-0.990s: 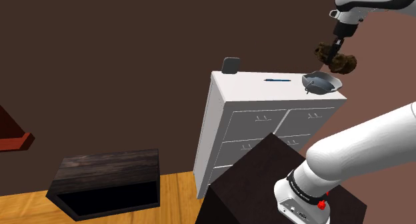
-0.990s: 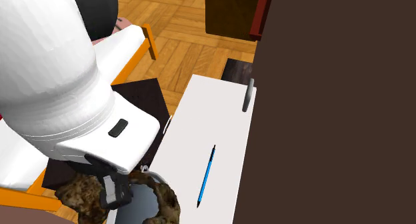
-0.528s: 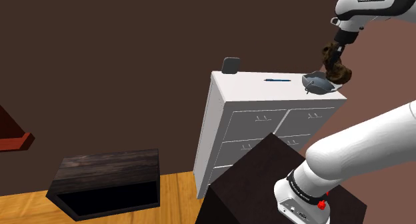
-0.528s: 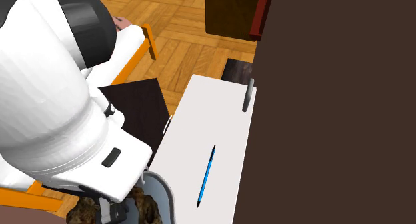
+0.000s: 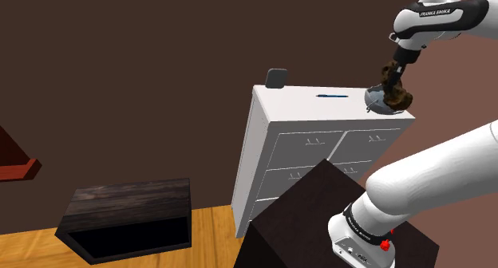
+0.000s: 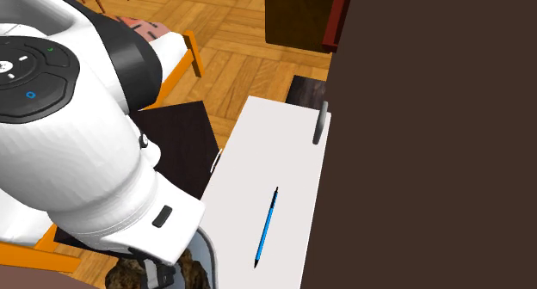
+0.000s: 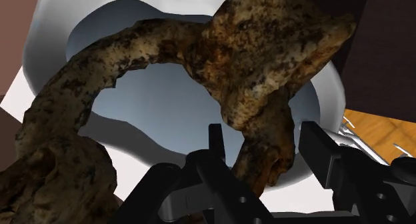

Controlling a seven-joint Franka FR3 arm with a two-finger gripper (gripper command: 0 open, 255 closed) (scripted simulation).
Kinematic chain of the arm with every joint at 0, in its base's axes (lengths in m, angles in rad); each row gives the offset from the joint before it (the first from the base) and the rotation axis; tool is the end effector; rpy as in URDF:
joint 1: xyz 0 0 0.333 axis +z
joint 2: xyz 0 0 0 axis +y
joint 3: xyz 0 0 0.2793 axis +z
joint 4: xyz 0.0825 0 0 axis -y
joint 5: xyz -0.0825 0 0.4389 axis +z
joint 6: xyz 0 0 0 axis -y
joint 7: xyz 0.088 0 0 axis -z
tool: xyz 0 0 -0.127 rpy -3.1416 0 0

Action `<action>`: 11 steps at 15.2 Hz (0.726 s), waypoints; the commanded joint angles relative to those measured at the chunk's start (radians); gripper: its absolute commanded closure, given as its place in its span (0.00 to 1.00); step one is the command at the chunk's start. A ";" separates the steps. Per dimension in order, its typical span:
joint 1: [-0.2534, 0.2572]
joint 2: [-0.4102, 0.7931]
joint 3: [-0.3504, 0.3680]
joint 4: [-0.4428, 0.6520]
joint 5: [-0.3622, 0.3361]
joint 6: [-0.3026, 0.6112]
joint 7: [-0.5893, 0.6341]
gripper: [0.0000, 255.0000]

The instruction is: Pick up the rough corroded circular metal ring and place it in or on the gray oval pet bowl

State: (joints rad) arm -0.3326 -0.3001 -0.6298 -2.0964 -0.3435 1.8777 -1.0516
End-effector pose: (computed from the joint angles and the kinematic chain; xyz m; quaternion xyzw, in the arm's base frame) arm 0.2803 -0.4759 0.4549 0.9915 0.1032 -0.0551 0.0563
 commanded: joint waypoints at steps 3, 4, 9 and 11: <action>0.000 -0.001 0.000 -0.007 -0.001 0.007 0.003 1.00; 0.000 -0.001 0.000 -0.007 -0.001 0.007 0.003 1.00; 0.000 -0.001 0.000 -0.006 -0.001 0.007 0.003 0.00; 0.000 -0.001 0.000 -0.006 -0.001 0.007 0.003 0.00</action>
State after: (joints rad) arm -0.3325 -0.3008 -0.6293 -2.1025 -0.3444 1.8846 -1.0489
